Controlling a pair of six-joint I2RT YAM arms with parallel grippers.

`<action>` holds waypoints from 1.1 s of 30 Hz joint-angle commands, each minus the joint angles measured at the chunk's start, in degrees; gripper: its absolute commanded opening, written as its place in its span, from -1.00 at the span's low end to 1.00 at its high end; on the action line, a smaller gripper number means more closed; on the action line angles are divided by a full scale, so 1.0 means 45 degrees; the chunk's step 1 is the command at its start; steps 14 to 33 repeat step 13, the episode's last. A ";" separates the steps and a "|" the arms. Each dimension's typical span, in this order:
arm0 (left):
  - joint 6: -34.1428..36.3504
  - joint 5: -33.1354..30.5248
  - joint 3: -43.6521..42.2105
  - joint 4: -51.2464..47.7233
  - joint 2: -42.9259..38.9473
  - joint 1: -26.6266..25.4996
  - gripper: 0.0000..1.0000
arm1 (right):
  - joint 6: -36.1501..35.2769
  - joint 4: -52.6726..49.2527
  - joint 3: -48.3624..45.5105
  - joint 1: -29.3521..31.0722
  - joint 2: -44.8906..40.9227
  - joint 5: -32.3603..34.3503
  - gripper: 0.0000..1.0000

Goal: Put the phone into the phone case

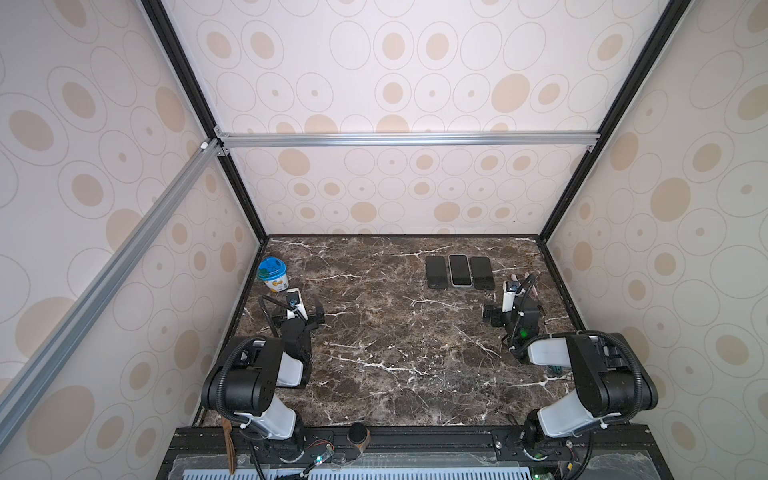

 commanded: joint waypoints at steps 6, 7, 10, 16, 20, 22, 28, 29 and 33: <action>0.0189 0.0063 0.0109 0.0459 -0.0008 0.0109 1.00 | -0.0042 0.0138 0.0154 -0.0067 -0.0193 -0.0113 0.99; 0.0199 0.0038 0.0109 0.0442 0.0007 0.0110 1.00 | -0.0040 0.0091 0.0178 -0.0070 -0.0154 -0.0114 0.99; 0.0189 0.0026 0.0109 0.0438 0.0011 0.0109 1.00 | -0.0037 0.0099 0.0219 -0.0077 -0.0128 -0.0114 0.99; 0.0191 0.0040 0.0109 0.0437 0.0002 0.0102 1.00 | -0.0043 0.0075 0.0145 -0.0067 -0.0228 -0.0142 0.99; 0.0191 0.0040 0.0109 0.0437 0.0002 0.0102 1.00 | -0.0043 0.0075 0.0145 -0.0067 -0.0228 -0.0142 0.99; 0.0191 0.0040 0.0109 0.0437 0.0002 0.0102 1.00 | -0.0043 0.0075 0.0145 -0.0067 -0.0228 -0.0142 0.99; 0.0191 0.0040 0.0109 0.0437 0.0002 0.0102 1.00 | -0.0043 0.0075 0.0145 -0.0067 -0.0228 -0.0142 0.99; 0.0191 0.0040 0.0109 0.0437 0.0002 0.0102 1.00 | -0.0043 0.0075 0.0145 -0.0067 -0.0228 -0.0142 0.99; 0.0191 0.0040 0.0109 0.0437 0.0002 0.0102 1.00 | -0.0043 0.0075 0.0145 -0.0067 -0.0228 -0.0142 0.99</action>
